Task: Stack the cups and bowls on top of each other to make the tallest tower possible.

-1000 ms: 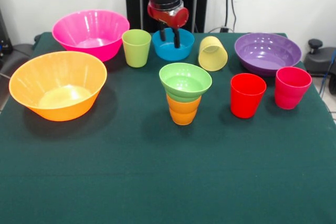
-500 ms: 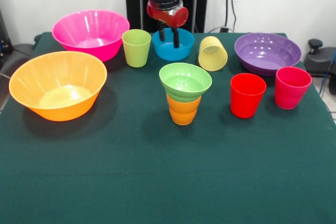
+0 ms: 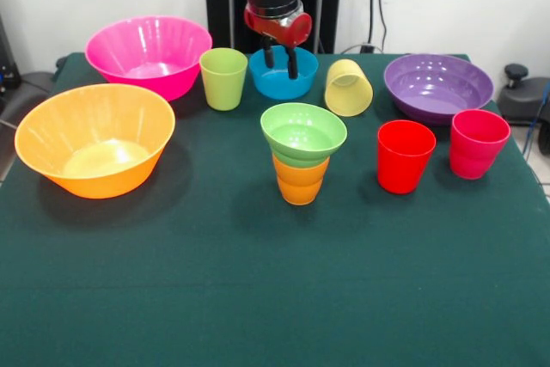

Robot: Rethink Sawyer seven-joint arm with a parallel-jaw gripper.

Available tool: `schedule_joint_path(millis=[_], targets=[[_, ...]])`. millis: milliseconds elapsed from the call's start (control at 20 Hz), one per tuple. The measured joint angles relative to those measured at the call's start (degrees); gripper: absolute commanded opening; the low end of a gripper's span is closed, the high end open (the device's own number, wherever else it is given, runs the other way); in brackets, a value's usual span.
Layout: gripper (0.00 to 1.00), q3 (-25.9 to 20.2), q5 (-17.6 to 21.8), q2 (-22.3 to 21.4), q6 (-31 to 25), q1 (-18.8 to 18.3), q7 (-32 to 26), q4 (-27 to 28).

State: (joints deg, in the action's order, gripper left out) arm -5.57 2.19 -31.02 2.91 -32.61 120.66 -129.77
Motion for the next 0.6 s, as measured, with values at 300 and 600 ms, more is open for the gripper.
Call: schedule_joint_path(millis=[300, 600], targets=[[1.00, 0.0, 0.0, 0.7, 0.0, 0.3, 0.0, 0.0], [1.00, 0.0, 0.0, 1.2, 0.0, 0.5, 0.0, 0.0]])
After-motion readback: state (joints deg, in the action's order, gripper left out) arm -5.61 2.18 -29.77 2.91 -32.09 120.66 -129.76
